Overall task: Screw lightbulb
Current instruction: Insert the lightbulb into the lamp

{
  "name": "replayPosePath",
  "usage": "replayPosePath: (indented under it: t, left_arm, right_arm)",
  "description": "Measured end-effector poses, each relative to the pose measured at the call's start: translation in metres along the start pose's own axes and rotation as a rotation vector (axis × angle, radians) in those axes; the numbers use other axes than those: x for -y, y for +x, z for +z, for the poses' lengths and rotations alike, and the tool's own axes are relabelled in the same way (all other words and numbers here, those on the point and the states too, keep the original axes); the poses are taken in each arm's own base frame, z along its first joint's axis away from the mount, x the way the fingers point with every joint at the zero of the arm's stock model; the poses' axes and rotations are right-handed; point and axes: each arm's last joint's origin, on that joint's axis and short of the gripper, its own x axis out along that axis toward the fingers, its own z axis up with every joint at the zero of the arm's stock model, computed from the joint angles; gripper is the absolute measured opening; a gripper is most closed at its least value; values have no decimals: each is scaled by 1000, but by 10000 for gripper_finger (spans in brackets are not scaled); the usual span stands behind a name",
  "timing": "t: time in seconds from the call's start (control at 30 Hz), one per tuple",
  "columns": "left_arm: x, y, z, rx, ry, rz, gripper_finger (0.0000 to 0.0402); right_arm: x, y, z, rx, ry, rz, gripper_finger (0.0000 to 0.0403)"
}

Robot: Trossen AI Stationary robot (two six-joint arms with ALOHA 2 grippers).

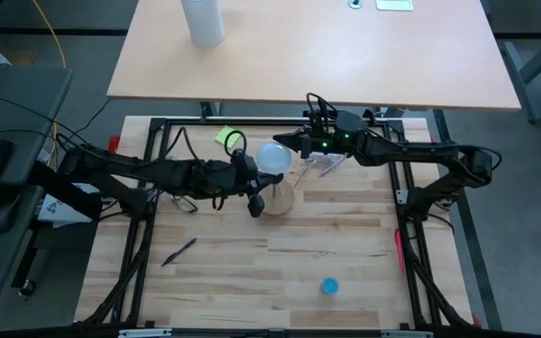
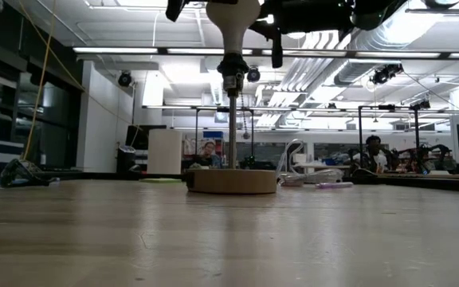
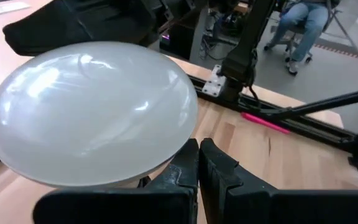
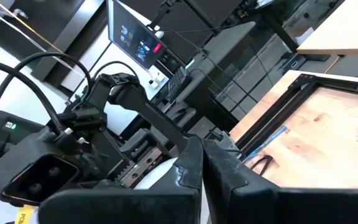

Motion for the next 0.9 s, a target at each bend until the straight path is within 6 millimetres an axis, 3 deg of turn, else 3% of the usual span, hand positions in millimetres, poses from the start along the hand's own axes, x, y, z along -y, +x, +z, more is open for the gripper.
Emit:
replayPosePath:
  t: [0.43,0.9]
  left_arm:
    - [-9,3,-6,-61,67,57,0]
    - [-23,8,-3,-71,68,111,0]
  right_arm:
    - [-9,-2,-6,-47,0,6,0]
    - [-26,-29,0,-85,-31,-65,0]
